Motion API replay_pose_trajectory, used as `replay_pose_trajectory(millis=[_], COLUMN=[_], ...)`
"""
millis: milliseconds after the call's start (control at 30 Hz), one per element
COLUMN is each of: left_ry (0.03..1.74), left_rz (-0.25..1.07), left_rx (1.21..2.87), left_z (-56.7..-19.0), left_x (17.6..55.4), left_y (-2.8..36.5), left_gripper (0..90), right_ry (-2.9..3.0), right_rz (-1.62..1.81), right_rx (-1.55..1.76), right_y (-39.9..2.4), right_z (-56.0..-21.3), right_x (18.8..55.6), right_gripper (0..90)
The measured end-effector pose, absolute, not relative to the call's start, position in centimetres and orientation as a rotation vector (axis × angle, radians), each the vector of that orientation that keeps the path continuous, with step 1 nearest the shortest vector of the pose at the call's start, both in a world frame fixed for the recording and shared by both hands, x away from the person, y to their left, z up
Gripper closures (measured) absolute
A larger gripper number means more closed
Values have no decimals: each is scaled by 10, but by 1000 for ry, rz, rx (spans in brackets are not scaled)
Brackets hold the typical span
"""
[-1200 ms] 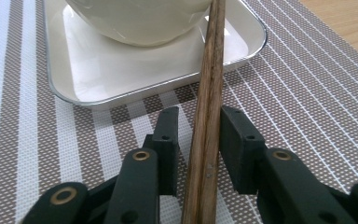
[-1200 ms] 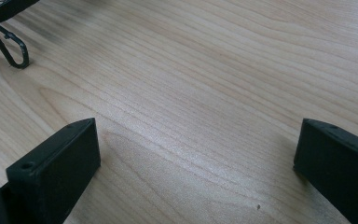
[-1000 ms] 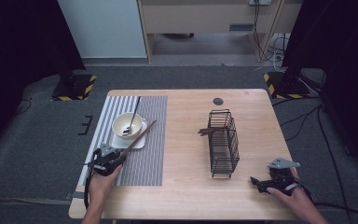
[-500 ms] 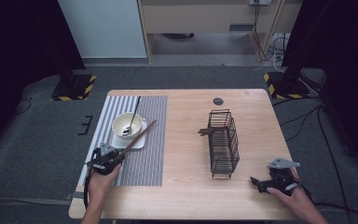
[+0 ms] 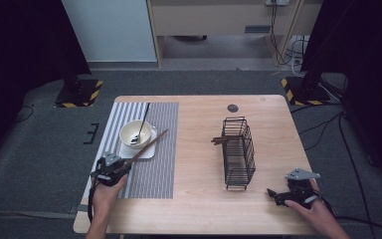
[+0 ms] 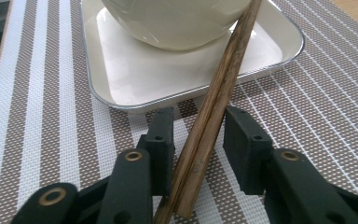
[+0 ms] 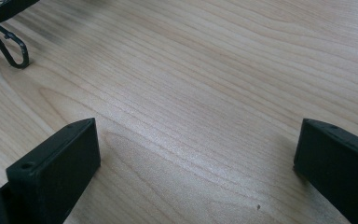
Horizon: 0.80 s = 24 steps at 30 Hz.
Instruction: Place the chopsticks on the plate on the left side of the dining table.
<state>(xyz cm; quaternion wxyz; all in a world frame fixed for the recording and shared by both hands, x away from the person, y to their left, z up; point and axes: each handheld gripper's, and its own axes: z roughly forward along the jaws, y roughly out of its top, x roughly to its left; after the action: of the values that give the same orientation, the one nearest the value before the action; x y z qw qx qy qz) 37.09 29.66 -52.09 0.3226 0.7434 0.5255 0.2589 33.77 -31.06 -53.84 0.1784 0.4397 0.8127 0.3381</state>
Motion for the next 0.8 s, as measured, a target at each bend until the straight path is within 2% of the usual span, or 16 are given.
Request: replay_pose_trajectory(millis=[133, 333, 500, 800], left_ry=[1386, 1408, 1416, 1442], left_rz=[692, 700, 709, 731], left_rx=[1947, 1938, 1929, 1919], left_z=[-521, -521, -521, -521], left_x=[371, 370, 369, 371], left_y=[297, 298, 300, 303], left_gripper=[590, 477, 425, 423], right_ry=[2299, 2299, 2299, 2299], right_rz=[956, 956, 956, 956], right_rx=[1243, 1244, 1244, 1244], right_y=[-311, -311, -311, -311], right_z=[-538, -538, -538, -538], right_x=[338, 338, 338, 338], right_gripper=[2, 2, 2, 2])
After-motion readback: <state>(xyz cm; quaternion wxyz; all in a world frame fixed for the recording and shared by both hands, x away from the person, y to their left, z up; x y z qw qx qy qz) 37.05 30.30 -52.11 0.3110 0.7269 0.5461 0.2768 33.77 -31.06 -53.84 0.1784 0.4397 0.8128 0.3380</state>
